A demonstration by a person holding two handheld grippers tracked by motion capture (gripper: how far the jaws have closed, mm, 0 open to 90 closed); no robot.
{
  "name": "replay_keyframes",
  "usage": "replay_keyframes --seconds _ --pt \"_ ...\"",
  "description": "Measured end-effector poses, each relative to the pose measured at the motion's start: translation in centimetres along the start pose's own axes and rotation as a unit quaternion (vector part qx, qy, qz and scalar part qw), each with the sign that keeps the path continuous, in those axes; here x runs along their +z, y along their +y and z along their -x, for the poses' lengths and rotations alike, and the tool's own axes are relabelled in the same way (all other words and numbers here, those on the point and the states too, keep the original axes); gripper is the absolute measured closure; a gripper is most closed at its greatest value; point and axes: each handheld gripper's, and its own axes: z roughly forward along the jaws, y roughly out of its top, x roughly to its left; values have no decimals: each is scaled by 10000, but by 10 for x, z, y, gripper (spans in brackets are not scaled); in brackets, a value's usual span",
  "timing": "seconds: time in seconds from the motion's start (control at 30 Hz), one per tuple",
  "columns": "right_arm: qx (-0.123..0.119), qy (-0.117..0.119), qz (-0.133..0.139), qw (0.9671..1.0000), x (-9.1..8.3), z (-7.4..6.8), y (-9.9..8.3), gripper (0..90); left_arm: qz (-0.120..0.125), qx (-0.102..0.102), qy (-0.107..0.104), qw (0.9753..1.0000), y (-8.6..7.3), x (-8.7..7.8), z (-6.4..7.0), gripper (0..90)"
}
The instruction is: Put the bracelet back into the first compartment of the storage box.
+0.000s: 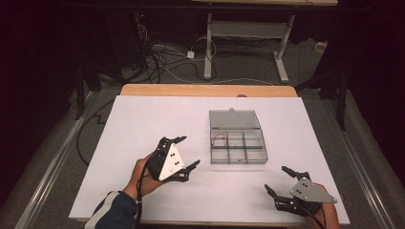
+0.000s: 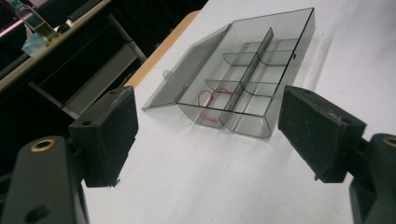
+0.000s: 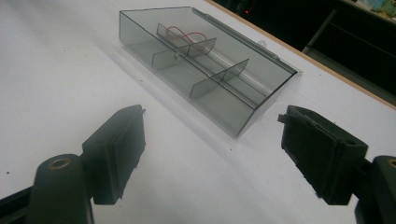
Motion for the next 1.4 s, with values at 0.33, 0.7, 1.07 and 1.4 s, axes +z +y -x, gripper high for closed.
replay_keyframes --seconds 0.33,0.7,1.07,1.4 --pt "-1 9 6 10000 0 0 0 218 37 -9 60 10000 -6 -17 2 192" --pt "-30 18 15 10000 0 -1 1 218 -5 2 171 9999 -15 -36 3 192" --pt "-8 -22 21 10000 -1 -1 1 218 -83 -72 299 9995 -32 -48 2 192" --pt "-10 -35 3 10000 0 -1 1 218 -146 -196 326 9992 -48 -56 0 192"
